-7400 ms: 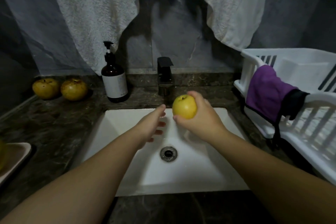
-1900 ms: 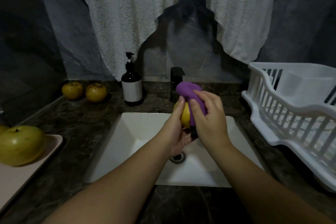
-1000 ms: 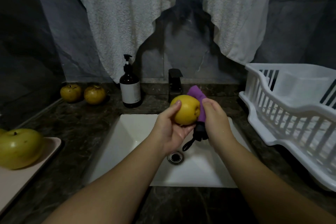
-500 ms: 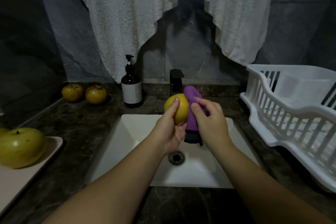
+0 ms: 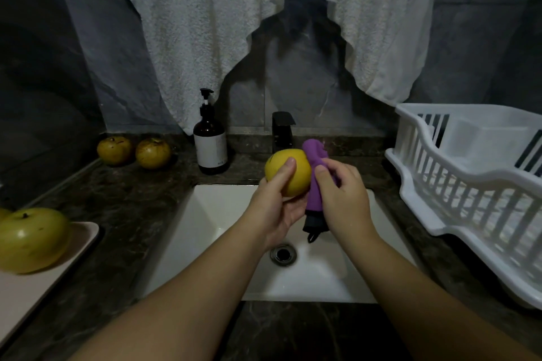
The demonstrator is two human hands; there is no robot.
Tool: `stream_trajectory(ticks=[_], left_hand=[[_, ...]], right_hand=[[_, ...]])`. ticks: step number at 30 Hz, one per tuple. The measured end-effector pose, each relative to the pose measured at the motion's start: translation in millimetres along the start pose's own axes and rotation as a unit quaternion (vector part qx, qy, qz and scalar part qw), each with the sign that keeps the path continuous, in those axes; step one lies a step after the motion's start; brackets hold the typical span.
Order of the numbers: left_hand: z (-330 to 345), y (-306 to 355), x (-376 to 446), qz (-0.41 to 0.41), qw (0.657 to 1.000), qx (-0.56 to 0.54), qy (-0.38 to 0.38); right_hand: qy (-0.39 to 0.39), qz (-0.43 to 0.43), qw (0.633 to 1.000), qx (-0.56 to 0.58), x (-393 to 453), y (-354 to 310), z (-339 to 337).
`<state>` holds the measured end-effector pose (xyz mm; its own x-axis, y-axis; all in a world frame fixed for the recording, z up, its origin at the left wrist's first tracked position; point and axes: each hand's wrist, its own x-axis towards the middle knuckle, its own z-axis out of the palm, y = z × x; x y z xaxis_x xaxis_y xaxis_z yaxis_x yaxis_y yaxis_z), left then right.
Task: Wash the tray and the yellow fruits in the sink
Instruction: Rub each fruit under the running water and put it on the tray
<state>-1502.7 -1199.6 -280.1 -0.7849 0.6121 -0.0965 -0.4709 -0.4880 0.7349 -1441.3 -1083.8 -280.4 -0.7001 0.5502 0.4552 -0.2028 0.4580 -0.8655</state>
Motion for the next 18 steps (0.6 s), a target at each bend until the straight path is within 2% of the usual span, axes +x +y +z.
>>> stream_trajectory(ticks=[3, 4, 6, 9, 11, 15, 18], left_hand=[[-3.3, 0.7, -2.5, 0.008, 0.993, 0.114, -0.006], [-3.8, 0.2, -2.2, 0.014, 0.988, 0.153, -0.011], [-5.6, -1.3, -1.6, 0.031, 0.976, 0.214, -0.006], [-6.6, -1.9, -0.2, 0.036, 0.983, 0.178, 0.018], [-6.1, -0.4, 1.0, 0.034, 0.990, 0.134, 0.025], [-8.3, -2.7, 1.9, 0.047, 0.984, 0.170, -0.009], [-4.9, -4.7, -0.6, 0.053, 0.988, 0.143, -0.013]], right_hand=[[-0.006, -0.072, 0.997, -0.002, -4.1, -6.3, 0.1], [-0.011, -0.072, 0.997, 0.003, -2.1, -6.5, -0.7], [-0.021, -0.017, 0.998, 0.053, 4.3, -2.4, -1.7], [-0.033, 0.104, 0.985, 0.137, 8.4, 3.7, -3.4], [-0.022, 0.077, 0.990, 0.113, 7.1, 2.7, -3.0], [0.006, -0.044, 0.998, 0.043, 2.3, -8.9, -3.1], [-0.001, 0.011, 0.997, 0.073, 3.9, -2.7, -2.0]])
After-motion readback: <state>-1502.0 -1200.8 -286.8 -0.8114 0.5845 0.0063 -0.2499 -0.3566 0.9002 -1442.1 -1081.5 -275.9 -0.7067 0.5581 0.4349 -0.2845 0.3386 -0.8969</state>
